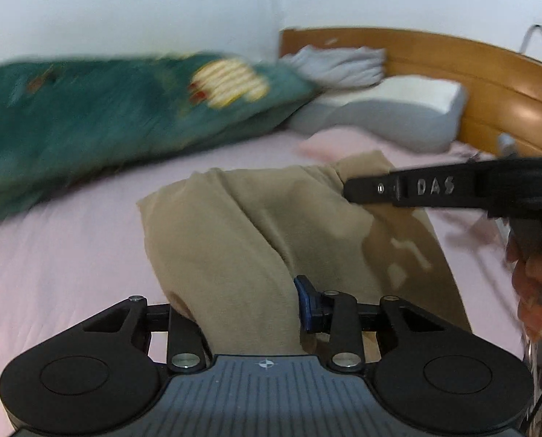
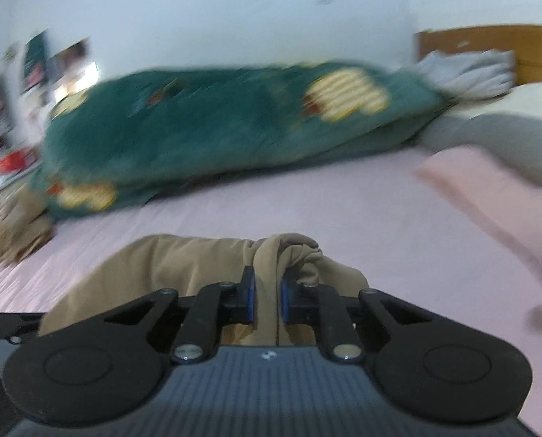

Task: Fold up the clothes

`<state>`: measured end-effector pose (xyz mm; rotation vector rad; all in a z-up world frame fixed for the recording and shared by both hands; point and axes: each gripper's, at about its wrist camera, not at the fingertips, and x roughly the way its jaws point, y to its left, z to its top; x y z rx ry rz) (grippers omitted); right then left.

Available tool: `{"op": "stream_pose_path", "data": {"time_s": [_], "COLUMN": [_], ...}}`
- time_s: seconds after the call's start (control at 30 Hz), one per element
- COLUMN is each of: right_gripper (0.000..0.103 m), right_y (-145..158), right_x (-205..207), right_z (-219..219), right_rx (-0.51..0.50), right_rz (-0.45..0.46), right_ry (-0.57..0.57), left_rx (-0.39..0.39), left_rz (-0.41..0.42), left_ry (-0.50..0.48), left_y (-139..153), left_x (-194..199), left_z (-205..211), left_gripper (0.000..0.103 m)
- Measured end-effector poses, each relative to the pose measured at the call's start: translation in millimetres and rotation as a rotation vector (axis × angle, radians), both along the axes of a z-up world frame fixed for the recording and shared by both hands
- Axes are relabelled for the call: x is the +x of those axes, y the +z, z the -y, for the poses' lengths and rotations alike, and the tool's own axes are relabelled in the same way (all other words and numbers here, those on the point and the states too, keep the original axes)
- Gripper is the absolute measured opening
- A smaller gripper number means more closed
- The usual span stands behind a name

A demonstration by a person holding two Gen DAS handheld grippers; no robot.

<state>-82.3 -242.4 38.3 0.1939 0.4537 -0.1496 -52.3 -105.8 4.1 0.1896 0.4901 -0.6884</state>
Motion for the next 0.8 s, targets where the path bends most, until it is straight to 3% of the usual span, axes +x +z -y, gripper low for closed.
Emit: {"op": "stream_pose_path", "data": {"time_s": [0.13,0.3,0.4,0.47,0.53,0.63,0.8], "right_gripper": [0.014,0.017,0.027,0.039,0.044,0.045,0.056], "right_y": [-1,-67,-109,-111,-105,-81,-37], "right_x": [14,39,48,41,40,32,-2], "right_z": [64,101,113,109,106,99,56], "right_rx": [0.0,0.018,0.021,0.004,-0.013,-0.023,-0.103], "right_rz": [-0.021,-0.185,-0.273,-0.239,-0.256,-0.281,-0.206], "right_ry": [-0.136,-0.239,-0.286,-0.299,-0.318,-0.363,-0.444], "left_rx": [0.015,0.103,0.143,0.156,0.172,0.103,-0.017], "left_rz": [-0.023,-0.102,-0.099,-0.09,-0.087,-0.062,-0.021], "left_ry": [-0.064,-0.078,-0.067,-0.056,-0.047,0.007,0.072], "left_y": [-5,-66,-95,-93,-85,-57,-8], "left_x": [39,61,59,55,55,49,25], "left_z": [61,103,111,111,113,98,60], "left_gripper": [0.044,0.056,0.067,0.072,0.073,0.074,0.077]}}
